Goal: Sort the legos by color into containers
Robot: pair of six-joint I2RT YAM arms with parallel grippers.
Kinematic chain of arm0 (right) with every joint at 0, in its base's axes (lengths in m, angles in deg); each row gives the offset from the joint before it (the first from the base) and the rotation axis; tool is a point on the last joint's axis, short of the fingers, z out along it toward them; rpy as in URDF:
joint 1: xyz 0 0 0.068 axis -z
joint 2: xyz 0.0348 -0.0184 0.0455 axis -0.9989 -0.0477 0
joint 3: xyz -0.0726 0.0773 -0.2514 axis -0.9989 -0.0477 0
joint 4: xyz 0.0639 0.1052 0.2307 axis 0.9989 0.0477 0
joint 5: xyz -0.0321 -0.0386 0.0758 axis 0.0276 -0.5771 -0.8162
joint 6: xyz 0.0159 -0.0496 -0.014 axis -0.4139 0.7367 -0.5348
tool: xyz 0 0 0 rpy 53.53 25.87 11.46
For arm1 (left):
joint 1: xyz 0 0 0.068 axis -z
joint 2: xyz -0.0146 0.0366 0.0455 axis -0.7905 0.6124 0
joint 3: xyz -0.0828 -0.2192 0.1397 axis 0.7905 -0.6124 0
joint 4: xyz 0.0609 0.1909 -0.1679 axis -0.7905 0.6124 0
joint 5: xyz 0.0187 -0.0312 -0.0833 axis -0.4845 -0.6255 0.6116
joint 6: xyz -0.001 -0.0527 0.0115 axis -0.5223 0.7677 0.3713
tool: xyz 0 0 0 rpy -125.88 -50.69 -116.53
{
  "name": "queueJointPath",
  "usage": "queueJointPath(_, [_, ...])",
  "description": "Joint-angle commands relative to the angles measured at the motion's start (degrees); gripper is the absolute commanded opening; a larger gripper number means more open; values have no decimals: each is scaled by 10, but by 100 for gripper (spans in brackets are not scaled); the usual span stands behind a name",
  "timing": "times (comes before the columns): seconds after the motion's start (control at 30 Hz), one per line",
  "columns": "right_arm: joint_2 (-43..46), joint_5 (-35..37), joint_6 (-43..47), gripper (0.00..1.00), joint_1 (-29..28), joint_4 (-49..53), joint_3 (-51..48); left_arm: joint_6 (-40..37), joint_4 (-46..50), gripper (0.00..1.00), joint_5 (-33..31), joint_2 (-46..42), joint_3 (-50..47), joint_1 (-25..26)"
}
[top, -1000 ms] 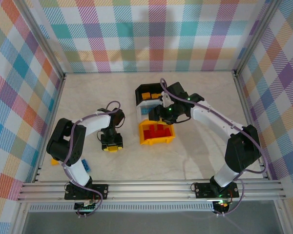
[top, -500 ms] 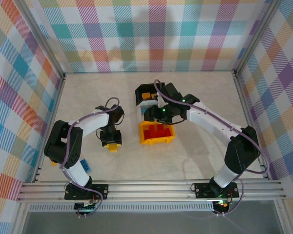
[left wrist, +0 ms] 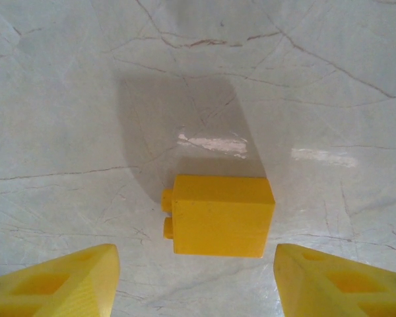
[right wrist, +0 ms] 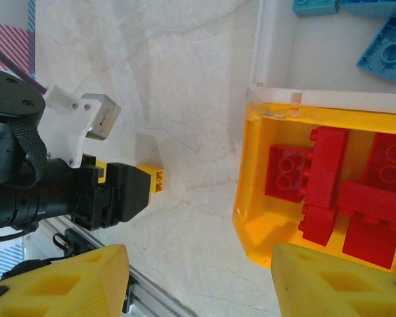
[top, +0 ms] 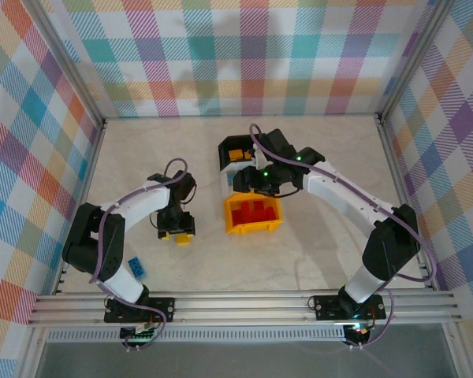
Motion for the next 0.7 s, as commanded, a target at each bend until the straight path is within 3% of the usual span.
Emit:
queueJointPath(0.0, [6,-19,18,60,3,18,1,-8,-5,63,-2,13,-18,-5])
queueJointPath(0.43, [12,-25,-3,60,3,5,-19,-31,-45,62,19,58,-32,-5])
queueJointPath(0.67, [14,-19,-5,60,3,12,-17,-32,-55,47,26,79,-21,-5])
